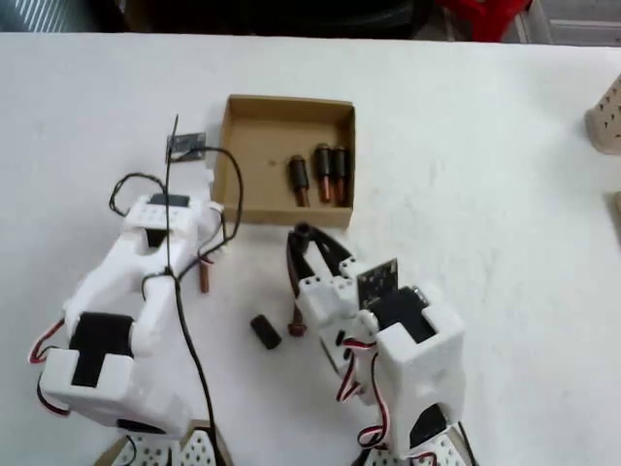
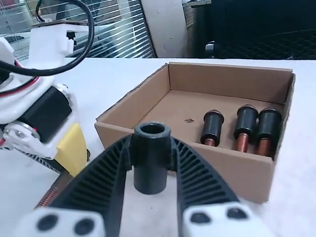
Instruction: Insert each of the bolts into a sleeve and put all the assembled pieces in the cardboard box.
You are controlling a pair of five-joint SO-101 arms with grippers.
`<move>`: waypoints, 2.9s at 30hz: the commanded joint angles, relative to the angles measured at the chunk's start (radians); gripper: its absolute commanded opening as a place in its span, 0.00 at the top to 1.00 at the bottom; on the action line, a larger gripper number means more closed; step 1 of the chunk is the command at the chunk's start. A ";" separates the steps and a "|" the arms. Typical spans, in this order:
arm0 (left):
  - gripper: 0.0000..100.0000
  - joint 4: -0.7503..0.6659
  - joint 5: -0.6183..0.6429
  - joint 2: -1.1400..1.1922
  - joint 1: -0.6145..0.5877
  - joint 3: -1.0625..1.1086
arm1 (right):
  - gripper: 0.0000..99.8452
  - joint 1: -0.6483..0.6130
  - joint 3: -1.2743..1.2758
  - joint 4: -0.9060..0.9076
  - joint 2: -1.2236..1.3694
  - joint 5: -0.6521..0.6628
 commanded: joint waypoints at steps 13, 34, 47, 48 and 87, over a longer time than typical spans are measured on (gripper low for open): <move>0.98 -0.193 -0.011 -0.433 -0.007 0.233 | 0.98 -0.031 -0.026 -0.022 0.002 0.058; 0.98 -0.783 -0.195 -1.043 0.127 0.750 | 0.98 -0.038 -0.034 -0.024 0.025 0.058; 0.98 -1.026 -0.193 -1.184 0.289 0.896 | 0.98 -0.038 -0.032 -0.024 0.025 0.058; 0.98 -1.025 -0.192 -1.173 0.286 0.875 | 0.98 -0.038 -0.032 -0.024 0.025 0.058; 0.98 -0.947 -0.031 -1.124 0.481 0.845 | 0.98 -0.038 -0.032 -0.024 0.025 0.057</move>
